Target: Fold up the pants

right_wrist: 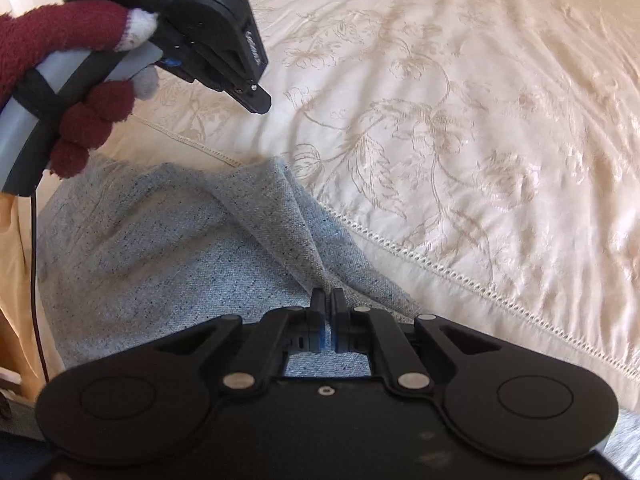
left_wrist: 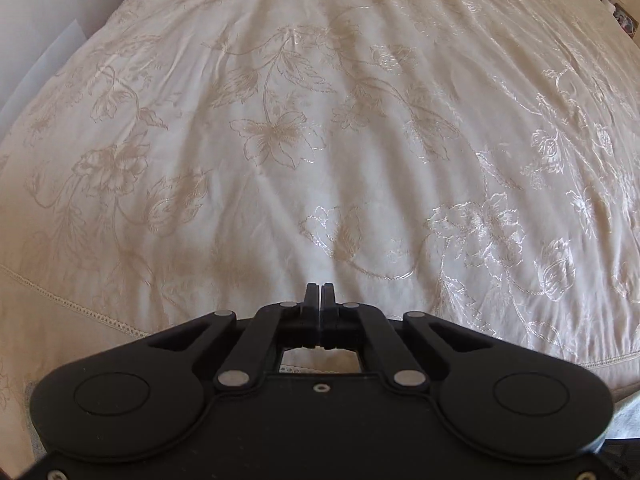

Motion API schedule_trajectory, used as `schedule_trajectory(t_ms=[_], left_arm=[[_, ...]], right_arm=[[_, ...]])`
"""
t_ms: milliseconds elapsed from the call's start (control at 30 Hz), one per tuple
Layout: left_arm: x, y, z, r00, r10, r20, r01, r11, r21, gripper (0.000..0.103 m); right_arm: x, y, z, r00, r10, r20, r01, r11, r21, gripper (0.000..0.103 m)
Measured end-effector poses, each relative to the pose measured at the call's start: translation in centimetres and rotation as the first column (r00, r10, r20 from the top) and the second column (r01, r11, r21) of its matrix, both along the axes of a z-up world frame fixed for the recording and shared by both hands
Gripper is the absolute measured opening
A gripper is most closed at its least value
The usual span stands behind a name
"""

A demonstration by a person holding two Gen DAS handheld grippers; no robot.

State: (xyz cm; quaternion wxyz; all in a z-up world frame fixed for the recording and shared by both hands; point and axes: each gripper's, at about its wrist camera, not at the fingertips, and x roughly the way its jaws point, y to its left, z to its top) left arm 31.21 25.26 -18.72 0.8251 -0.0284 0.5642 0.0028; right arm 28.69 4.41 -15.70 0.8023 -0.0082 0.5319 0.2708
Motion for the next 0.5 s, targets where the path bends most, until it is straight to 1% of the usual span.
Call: schedule_trajectory(t_ms=[67, 100, 133, 200, 267, 333, 367, 400, 433, 467, 500], left_arm=[[-0.8, 0.5, 0.8, 1.000, -0.010, 0.005, 0.010, 0.999, -0.032, 0.003], [-1.2, 0.1, 1.0, 0.999, -0.031, 0.010, 0.031, 0.998, -0.053, 0.003], [-1.6, -0.4, 1.1, 0.998, -0.057, 0.011, 0.057, 0.996, -0.074, 0.003], [-2.3, -1.9, 1.2, 0.990, -0.142, 0.003, 0.141, 0.983, -0.122, 0.003], [-3.1, -3.8, 1.3, 0.971, -0.239, 0.014, 0.239, 0.959, -0.150, 0.008], [-3.6, -5.7, 0.8, 0.946, -0.323, -0.004, 0.319, 0.935, -0.158, 0.011], [-3.9, -6.7, 0.2, 0.931, -0.364, -0.035, 0.355, 0.922, -0.156, 0.013], [-4.0, -7.2, -0.7, 0.921, -0.385, -0.067, 0.373, 0.917, -0.142, 0.015], [-4.1, -7.6, -1.6, 0.916, -0.389, -0.098, 0.377, 0.918, -0.120, 0.016], [-4.1, -7.7, -2.8, 0.914, -0.379, -0.142, 0.372, 0.925, -0.078, 0.016], [-4.1, -7.3, -3.8, 0.925, -0.339, -0.173, 0.341, 0.940, -0.021, 0.016]], right_arm=[[-0.7, 0.1, 0.0, 1.000, 0.026, -0.004, -0.026, 1.000, -0.002, 0.004], [-1.1, 0.2, -0.1, 0.999, 0.047, -0.006, -0.047, 0.999, -0.007, 0.004], [-1.8, 0.4, -0.1, 0.998, 0.064, -0.008, -0.064, 0.998, -0.014, 0.004], [-2.4, 0.7, -0.1, 0.997, 0.081, -0.014, -0.081, 0.996, -0.020, 0.004], [-2.5, 0.9, -0.2, 0.996, 0.085, -0.018, -0.085, 0.996, -0.025, 0.004], [-2.4, 1.1, -0.3, 0.996, 0.083, -0.021, -0.084, 0.996, -0.028, 0.004], [-2.4, 1.1, -0.3, 0.996, 0.083, -0.019, -0.083, 0.996, -0.030, 0.005], [-2.3, 1.0, -0.3, 0.996, 0.083, -0.018, -0.083, 0.996, -0.032, 0.005], [-2.3, 1.0, -0.2, 0.996, 0.083, -0.016, -0.083, 0.996, -0.034, 0.005], [-2.2, 1.0, -0.2, 0.997, 0.082, -0.015, -0.082, 0.996, -0.036, 0.005], [-2.2, 0.9, -0.1, 0.997, 0.080, -0.014, -0.080, 0.996, -0.037, 0.005]])
